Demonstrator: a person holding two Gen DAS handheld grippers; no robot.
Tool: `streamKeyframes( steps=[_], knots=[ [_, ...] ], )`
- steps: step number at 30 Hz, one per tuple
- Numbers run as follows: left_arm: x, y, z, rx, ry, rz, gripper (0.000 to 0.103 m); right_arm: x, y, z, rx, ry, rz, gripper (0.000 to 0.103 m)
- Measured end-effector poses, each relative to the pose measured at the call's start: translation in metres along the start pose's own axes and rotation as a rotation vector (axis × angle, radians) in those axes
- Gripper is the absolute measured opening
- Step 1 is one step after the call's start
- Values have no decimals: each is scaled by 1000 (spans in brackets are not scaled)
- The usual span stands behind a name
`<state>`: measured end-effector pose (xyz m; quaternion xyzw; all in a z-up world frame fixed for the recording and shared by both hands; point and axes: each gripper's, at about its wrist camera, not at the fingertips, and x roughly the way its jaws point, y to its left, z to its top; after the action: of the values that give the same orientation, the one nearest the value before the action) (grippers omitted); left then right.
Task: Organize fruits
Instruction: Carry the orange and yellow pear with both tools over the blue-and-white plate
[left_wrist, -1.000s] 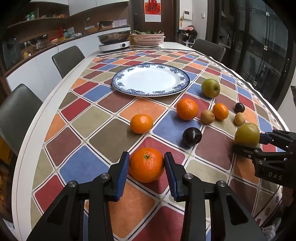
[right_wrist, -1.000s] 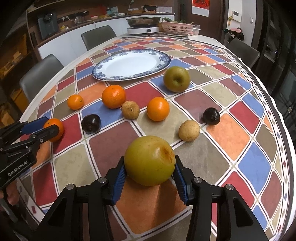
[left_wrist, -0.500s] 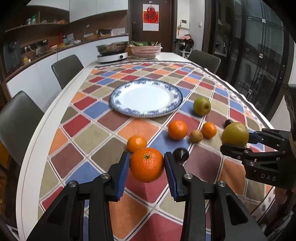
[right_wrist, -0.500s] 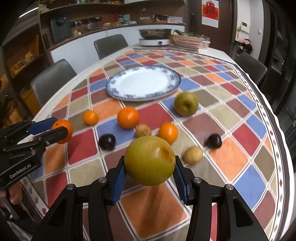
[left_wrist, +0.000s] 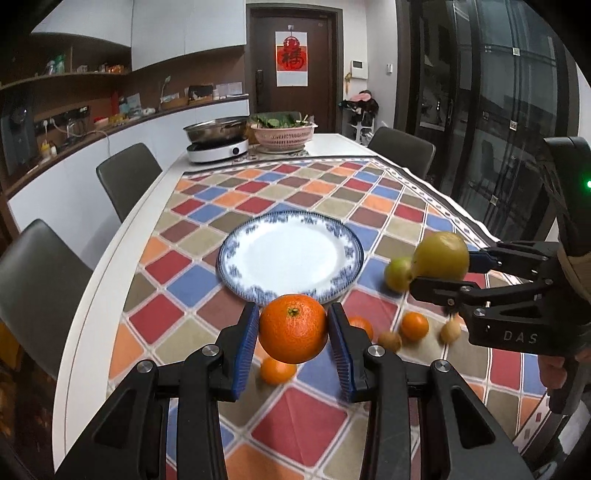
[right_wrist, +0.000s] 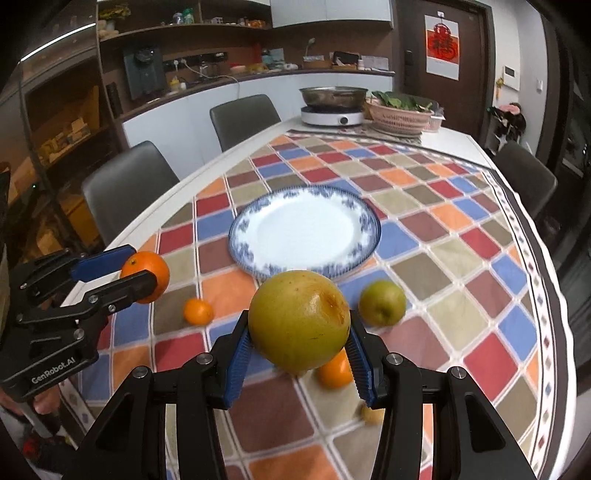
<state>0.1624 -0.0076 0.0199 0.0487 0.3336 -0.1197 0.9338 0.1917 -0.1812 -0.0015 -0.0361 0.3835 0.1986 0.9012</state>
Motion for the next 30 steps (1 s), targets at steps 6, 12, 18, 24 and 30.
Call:
streamKeyframes(
  steps=[6, 12, 18, 24, 30],
  knots=[
    [16, 11, 28, 4, -15, -11, 38, 12, -6, 34, -23, -15, 9, 49],
    [40, 21, 55, 1, -11, -28, 38, 32, -16, 62, -18, -12, 17, 49],
    [70, 33, 77, 2, 10, -45, 38, 60, -25, 86, -2, 10, 27, 49],
    [108, 46, 93, -8, 56, -61, 38, 96, -32, 109, -8, 58, 33, 49],
    [149, 57, 101, -3, 105, -73, 38, 137, -38, 124, -14, 130, 28, 49]
  ],
)
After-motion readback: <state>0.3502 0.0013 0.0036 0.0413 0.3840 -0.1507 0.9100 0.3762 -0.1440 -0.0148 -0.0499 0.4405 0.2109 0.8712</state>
